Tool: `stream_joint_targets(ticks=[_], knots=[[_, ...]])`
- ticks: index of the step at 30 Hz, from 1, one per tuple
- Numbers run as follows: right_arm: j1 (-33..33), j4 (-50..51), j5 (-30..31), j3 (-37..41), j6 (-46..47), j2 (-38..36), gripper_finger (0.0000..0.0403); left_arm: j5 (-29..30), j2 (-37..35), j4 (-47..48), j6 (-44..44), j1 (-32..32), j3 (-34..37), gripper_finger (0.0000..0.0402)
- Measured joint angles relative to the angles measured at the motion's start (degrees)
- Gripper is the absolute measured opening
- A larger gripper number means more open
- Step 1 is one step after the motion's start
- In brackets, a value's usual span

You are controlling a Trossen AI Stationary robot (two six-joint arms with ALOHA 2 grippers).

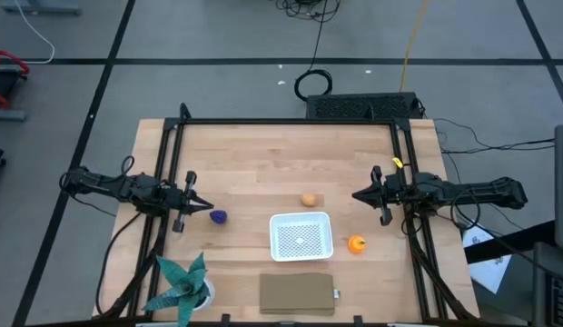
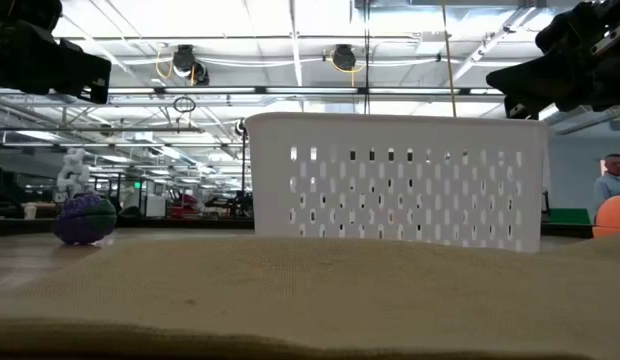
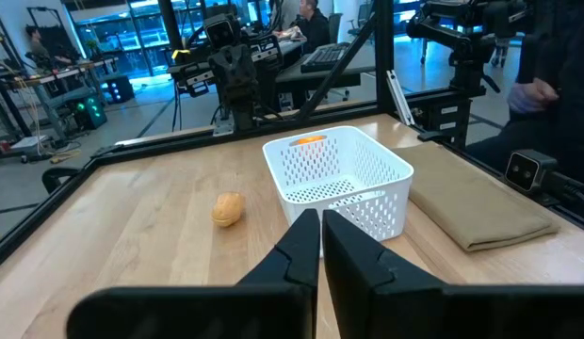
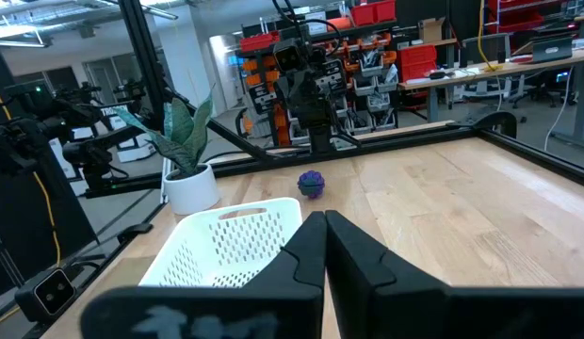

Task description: Pick and placing Produce into tupperware

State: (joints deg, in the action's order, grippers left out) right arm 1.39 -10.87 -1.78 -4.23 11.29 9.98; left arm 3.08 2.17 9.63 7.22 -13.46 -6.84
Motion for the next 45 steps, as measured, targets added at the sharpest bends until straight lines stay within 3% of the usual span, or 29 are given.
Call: stream_joint_targets(ticks=[37, 45], knots=[[0.00, -1.08, 0.00, 0.00, 0.00, -0.02, 0.0000, 0.01, 0.00, 0.00, 0.00, 0.00, -0.02, 0.0021], [0.00, -0.90, 0.00, 0.00, 0.00, 0.00, 0.0000, 0.01, 0.01, -4.56, 1.46, 0.00, 0.00, 0.0021]])
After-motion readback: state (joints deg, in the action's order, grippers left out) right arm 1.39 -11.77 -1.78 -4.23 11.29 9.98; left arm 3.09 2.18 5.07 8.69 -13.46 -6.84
